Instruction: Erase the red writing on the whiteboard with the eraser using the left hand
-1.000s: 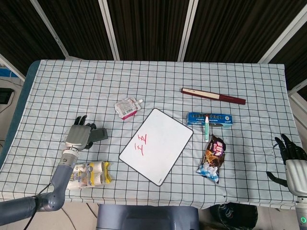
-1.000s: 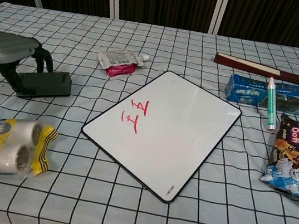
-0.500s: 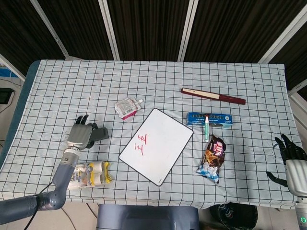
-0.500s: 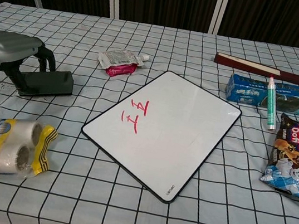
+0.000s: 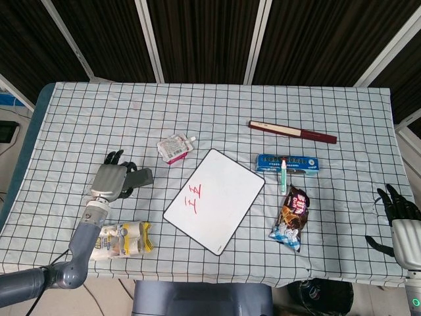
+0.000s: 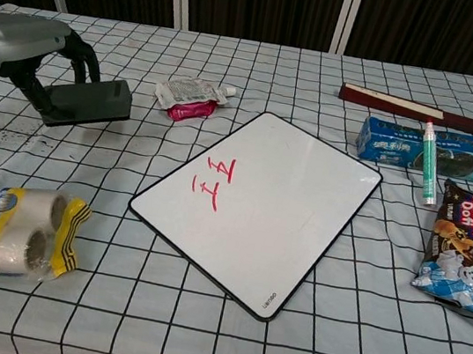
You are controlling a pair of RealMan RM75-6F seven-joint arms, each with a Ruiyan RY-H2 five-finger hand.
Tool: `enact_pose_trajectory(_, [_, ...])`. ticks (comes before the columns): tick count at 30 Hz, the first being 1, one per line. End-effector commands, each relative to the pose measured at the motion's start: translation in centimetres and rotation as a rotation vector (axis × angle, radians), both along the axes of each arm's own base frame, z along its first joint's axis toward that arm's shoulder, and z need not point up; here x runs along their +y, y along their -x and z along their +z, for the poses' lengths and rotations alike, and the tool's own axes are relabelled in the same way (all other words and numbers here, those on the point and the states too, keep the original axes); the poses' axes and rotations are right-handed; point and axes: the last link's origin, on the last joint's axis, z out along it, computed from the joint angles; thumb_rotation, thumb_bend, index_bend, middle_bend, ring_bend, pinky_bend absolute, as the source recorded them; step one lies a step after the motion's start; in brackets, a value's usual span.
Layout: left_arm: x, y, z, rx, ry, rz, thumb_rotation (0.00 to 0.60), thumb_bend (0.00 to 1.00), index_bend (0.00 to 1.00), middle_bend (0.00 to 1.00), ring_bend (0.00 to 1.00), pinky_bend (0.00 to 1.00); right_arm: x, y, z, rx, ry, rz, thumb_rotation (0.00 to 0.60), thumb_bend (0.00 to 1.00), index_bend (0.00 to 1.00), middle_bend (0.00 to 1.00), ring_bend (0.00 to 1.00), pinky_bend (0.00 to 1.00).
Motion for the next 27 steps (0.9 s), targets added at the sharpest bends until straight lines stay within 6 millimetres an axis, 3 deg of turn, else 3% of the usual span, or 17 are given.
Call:
enact_pose_trajectory(1, [0.1, -2.8, 1.5, -0.026, -0.026, -0.094, 0.600, 0.39, 0.39, 0.45, 0.00, 0.07, 0.0, 0.0, 0.0, 0.000, 0.000, 0.000, 0.600, 0.07, 0.00, 0.02, 0.14, 0.19])
enact_pose_trajectory(6, [0.3, -6.0, 1.1, 0.030, -0.019, -0.207, 0.600, 0.39, 0.38, 0.45, 0.00, 0.07, 0.1, 0.0, -0.1, 0.001, 0.000, 0.000, 0.600, 0.07, 0.00, 0.02, 0.14, 0.19])
enact_pose_trajectory(14, [1.9, -9.9, -2.2, 0.123, 0.028, -0.307, 0.600, 0.39, 0.38, 0.43, 0.00, 0.06, 0.0, 0.0, -0.1, 0.005, 0.001, -0.004, 0.600, 0.07, 0.00, 0.02, 0.13, 0.19])
enact_pose_trajectory(27, [4.6, -12.9, -6.5, 0.143, 0.096, -0.363, 0.600, 0.39, 0.38, 0.43, 0.00, 0.05, -0.4, 0.5, 0.1, -0.014, 0.011, -0.035, 0.600, 0.07, 0.00, 0.02, 0.13, 0.19])
